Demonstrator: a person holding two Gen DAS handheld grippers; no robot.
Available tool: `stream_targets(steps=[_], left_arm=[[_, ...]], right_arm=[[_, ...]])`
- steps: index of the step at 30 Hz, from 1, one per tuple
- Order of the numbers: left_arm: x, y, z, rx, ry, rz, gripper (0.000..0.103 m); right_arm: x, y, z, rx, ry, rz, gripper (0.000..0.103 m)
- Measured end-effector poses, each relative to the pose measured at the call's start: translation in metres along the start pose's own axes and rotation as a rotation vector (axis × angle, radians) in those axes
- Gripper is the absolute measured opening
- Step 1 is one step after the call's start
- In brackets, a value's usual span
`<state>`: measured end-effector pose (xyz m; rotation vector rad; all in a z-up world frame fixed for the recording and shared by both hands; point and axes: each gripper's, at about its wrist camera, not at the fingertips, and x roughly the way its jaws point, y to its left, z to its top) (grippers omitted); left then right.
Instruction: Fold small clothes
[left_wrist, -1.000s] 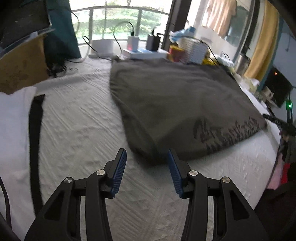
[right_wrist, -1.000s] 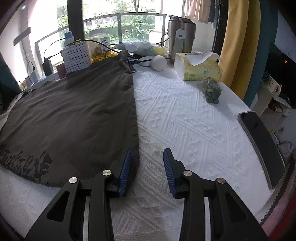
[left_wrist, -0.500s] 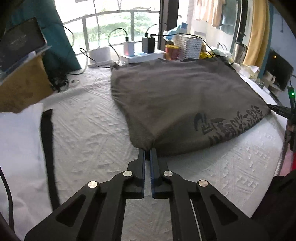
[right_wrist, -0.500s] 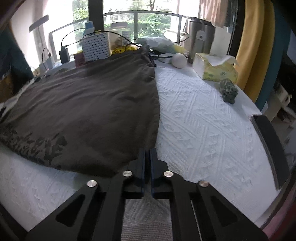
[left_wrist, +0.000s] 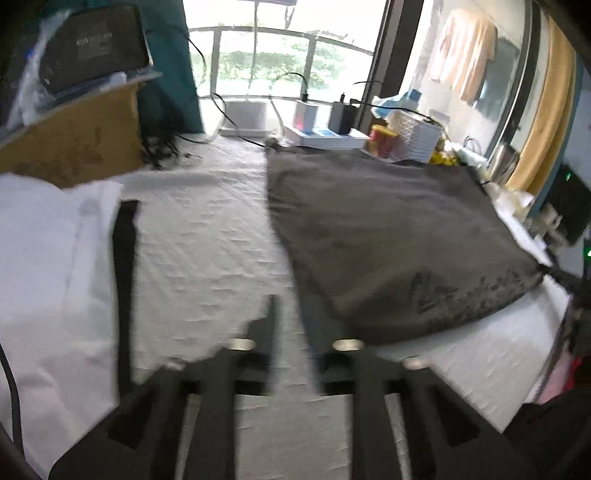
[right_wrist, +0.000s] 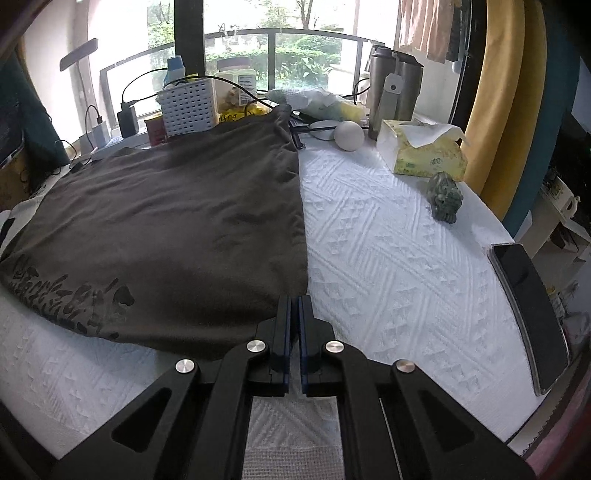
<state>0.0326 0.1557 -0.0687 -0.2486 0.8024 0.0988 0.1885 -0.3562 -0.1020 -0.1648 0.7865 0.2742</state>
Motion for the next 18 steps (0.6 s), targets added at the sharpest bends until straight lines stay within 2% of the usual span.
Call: stream_targets(steps=[1, 6, 7, 8, 9, 14, 18], left_arm=[[0.006, -0.003, -0.001, -0.010, 0.008, -0.016, 0.058], [0.039, -0.009, -0.009, -0.017, 0.081, -0.027, 0.058], [0.040, -0.008, -0.011, -0.020, 0.078, -0.039, 0.051], [0.039, -0.007, -0.011, -0.016, 0.069, -0.046, 0.022], [0.039, -0.007, -0.011, -0.007, 0.070, -0.053, 0.008], [0.024, -0.010, -0.005, 0.057, 0.045, -0.040, 0.007], [0.013, 0.002, 0.000, 0.060, 0.034, 0.037, 0.004]], right_arm=[[-0.001, 0.000, 0.000, 0.002, -0.001, 0.002, 0.003], [-0.006, -0.002, 0.002, 0.001, -0.015, -0.003, 0.003], [-0.007, -0.002, 0.002, 0.001, -0.017, -0.006, 0.003], [-0.008, -0.003, 0.003, 0.000, -0.019, -0.016, 0.003], [-0.008, -0.005, 0.003, -0.005, -0.020, -0.050, 0.003], [-0.009, -0.018, 0.003, 0.008, -0.012, -0.075, 0.000], [-0.008, -0.015, 0.002, 0.012, -0.012, -0.046, 0.000]])
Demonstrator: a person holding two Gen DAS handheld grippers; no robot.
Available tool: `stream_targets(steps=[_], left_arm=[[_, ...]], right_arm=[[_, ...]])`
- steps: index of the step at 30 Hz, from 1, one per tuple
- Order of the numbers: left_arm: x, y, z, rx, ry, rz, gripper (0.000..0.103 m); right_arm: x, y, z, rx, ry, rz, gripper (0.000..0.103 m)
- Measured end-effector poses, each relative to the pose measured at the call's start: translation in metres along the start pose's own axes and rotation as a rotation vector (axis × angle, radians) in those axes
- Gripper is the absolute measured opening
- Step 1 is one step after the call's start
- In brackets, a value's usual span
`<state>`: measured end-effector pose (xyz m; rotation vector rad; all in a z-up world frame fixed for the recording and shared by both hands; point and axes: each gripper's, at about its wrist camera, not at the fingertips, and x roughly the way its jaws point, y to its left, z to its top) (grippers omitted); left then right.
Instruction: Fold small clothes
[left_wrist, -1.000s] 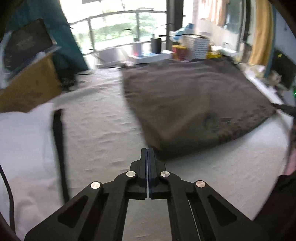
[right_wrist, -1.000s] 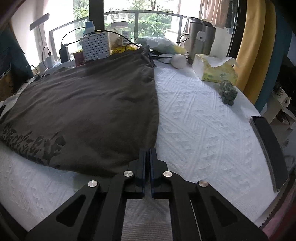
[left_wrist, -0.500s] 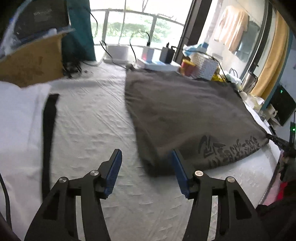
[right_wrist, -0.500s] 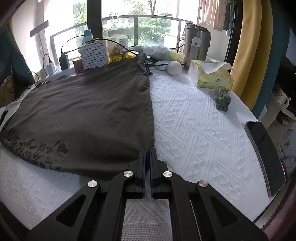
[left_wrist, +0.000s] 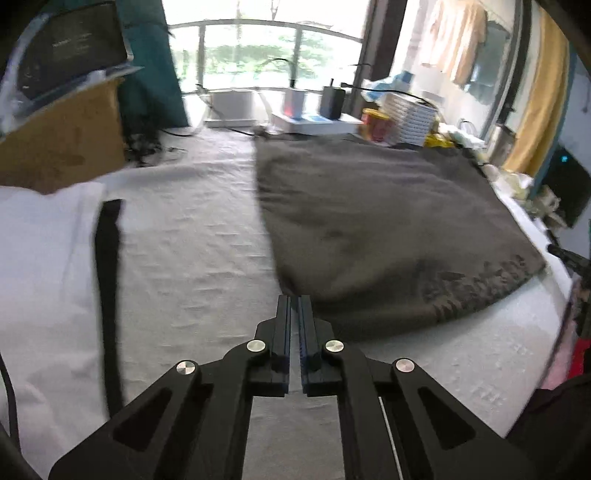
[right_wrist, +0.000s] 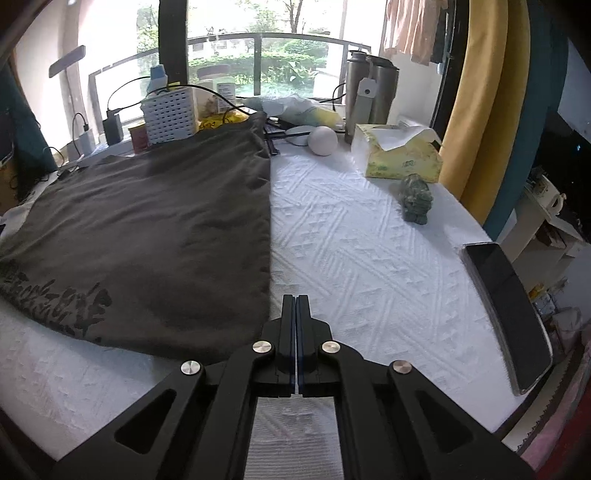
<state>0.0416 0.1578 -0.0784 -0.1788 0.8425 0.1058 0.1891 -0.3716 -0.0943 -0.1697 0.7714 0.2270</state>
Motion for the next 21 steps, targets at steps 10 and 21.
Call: stream_targets(steps=[10, 21], left_arm=[[-0.005, 0.013, 0.001, -0.130, -0.023, -0.077, 0.006], [0.026, -0.015, -0.012, -0.086, 0.046, -0.087, 0.062]], right_arm=[[0.005, 0.006, 0.004, 0.027, -0.006, 0.037, 0.001], [0.013, 0.013, -0.008, 0.070, 0.044, 0.142, 0.053]])
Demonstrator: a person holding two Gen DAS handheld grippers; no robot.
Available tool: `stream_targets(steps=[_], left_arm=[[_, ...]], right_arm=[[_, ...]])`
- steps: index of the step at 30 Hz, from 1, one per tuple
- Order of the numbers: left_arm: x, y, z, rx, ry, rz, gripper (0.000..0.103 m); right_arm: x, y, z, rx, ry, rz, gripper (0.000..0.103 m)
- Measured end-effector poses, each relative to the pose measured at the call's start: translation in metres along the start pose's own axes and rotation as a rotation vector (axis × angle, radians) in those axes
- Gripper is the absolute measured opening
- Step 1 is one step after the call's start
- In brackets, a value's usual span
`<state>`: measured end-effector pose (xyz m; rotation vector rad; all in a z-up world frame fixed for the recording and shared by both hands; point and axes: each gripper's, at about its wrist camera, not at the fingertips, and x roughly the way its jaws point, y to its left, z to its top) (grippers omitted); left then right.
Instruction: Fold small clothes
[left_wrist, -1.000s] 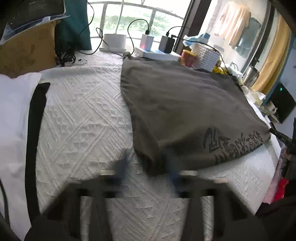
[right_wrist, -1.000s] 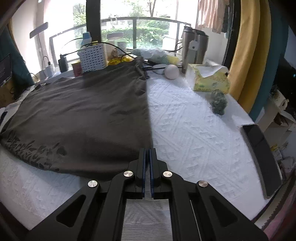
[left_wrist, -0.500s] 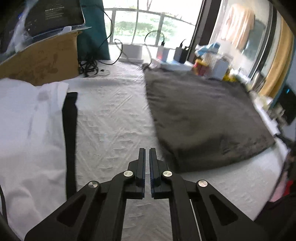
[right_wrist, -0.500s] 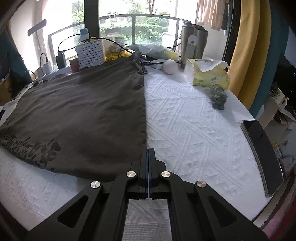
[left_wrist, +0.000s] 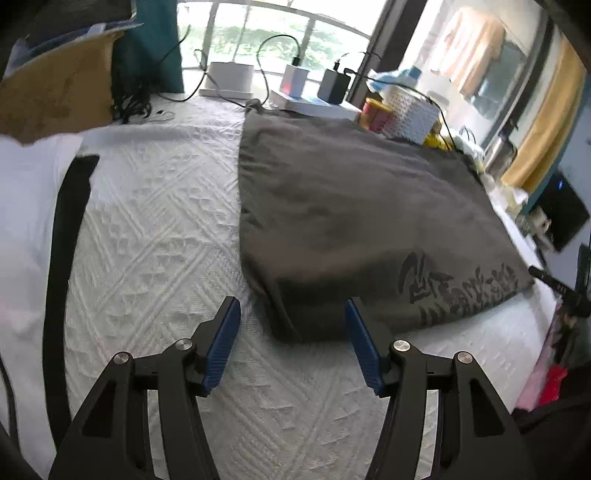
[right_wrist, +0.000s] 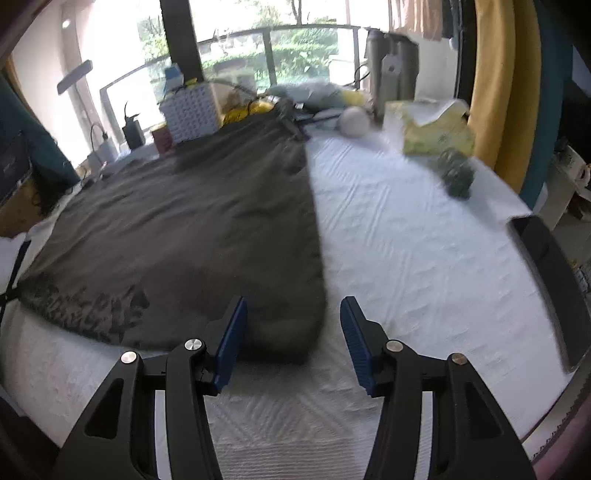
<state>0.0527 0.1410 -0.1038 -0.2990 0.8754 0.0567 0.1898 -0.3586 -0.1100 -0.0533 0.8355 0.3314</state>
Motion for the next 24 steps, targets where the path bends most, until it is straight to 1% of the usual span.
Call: stream_targets(steps=[1, 2, 4, 5, 6, 7, 9, 12, 20, 24], left_arm=[[0.001, -0.002, 0.000, 0.011, -0.002, 0.005, 0.062], [0.002, -0.003, -0.001, 0.021, -0.010, 0.005, 0.062], [0.004, -0.005, -0.001, 0.049, -0.016, 0.004, 0.060], [0.005, -0.007, -0.001, 0.065, -0.014, 0.002, 0.037], [0.007, -0.009, 0.000, 0.070, 0.004, -0.013, 0.020], [0.007, -0.010, 0.000, 0.066, 0.012, -0.031, 0.015], [0.005, -0.011, -0.001, 0.079, 0.007, -0.027, 0.014], [-0.007, -0.012, -0.003, 0.091, -0.018, -0.036, 0.013], [-0.034, -0.020, -0.007, 0.132, -0.042, -0.061, 0.013], [-0.043, -0.022, -0.017, 0.138, -0.032, -0.079, 0.013]], right_arm=[[0.004, 0.003, -0.004, 0.004, 0.003, 0.014, 0.053], [0.004, 0.006, -0.007, 0.011, -0.031, 0.003, 0.053], [0.006, 0.012, -0.011, 0.039, -0.063, 0.026, 0.051], [0.006, 0.015, -0.011, 0.039, -0.062, 0.030, 0.037], [0.007, 0.018, -0.011, 0.038, -0.050, 0.036, 0.019], [0.008, 0.020, -0.010, 0.036, -0.045, 0.034, 0.018], [0.006, 0.021, -0.009, 0.023, -0.041, 0.027, 0.014], [0.001, 0.019, -0.009, 0.022, -0.043, 0.011, 0.011], [-0.020, 0.024, -0.006, -0.038, -0.064, -0.023, 0.011], [-0.029, 0.023, -0.012, -0.055, -0.064, -0.035, 0.011]])
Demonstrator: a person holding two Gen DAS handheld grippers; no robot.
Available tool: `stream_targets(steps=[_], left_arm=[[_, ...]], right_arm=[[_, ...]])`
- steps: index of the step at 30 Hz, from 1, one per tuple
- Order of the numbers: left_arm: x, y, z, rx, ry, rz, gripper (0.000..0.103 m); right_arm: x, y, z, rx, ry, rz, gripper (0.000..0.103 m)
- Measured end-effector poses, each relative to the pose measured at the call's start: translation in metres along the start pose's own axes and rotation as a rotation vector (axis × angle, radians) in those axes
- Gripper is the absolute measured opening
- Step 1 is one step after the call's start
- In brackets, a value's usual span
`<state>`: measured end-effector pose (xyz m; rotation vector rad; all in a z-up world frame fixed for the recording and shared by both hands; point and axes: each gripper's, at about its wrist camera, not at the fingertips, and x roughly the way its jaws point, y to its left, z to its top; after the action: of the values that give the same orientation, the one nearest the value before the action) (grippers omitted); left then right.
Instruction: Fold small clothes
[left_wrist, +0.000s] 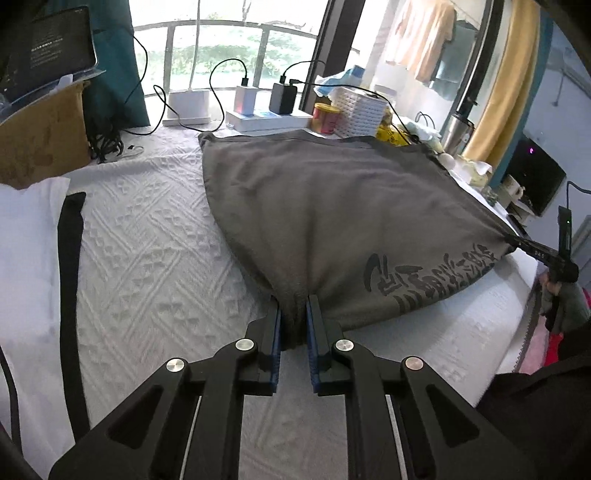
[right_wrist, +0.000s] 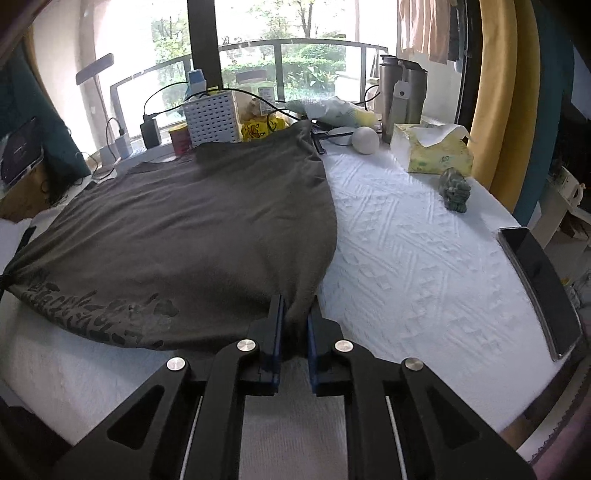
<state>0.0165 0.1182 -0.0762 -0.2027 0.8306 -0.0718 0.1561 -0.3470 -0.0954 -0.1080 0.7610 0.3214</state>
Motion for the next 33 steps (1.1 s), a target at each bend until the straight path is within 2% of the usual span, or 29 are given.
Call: stream_targets(steps=[6, 12, 18, 21, 24, 25, 26, 29, 30, 33], left_arm=[[0.000, -0.001, -0.022, -0.004, 0.048, -0.016, 0.013], [-0.010, -0.008, -0.034, 0.000, 0.054, -0.030, 0.013], [-0.013, -0.010, -0.056, -0.035, 0.106, -0.064, 0.013], [-0.011, -0.003, -0.060, -0.079, 0.106, -0.090, 0.013], [-0.010, -0.001, -0.056, -0.107, 0.104, -0.067, 0.024], [-0.012, -0.002, -0.055, -0.099, 0.096, -0.046, 0.032], [-0.014, -0.002, -0.053, -0.095, 0.089, -0.030, 0.040], [-0.020, 0.005, -0.046, -0.111, 0.067, 0.011, 0.054], [-0.022, 0.010, -0.043, -0.125, 0.059, 0.038, 0.055], [-0.018, 0.022, -0.034, -0.152, 0.053, 0.081, 0.055]], right_arm=[[-0.004, -0.001, -0.017, -0.006, 0.025, -0.008, 0.011], [-0.014, -0.003, -0.032, -0.014, 0.040, -0.012, 0.011], [-0.022, -0.010, -0.047, 0.009, 0.066, 0.008, 0.011], [-0.021, -0.015, -0.048, 0.028, 0.071, 0.054, 0.012], [-0.018, -0.017, -0.045, 0.031, 0.073, 0.059, 0.015], [-0.018, -0.018, -0.044, 0.032, 0.079, 0.061, 0.016], [-0.017, -0.019, -0.043, 0.034, 0.084, 0.059, 0.020], [-0.018, -0.022, -0.041, 0.043, 0.083, 0.043, 0.040], [-0.018, -0.025, -0.040, 0.052, 0.072, 0.051, 0.045], [-0.020, -0.030, -0.038, 0.081, 0.050, 0.046, 0.048]])
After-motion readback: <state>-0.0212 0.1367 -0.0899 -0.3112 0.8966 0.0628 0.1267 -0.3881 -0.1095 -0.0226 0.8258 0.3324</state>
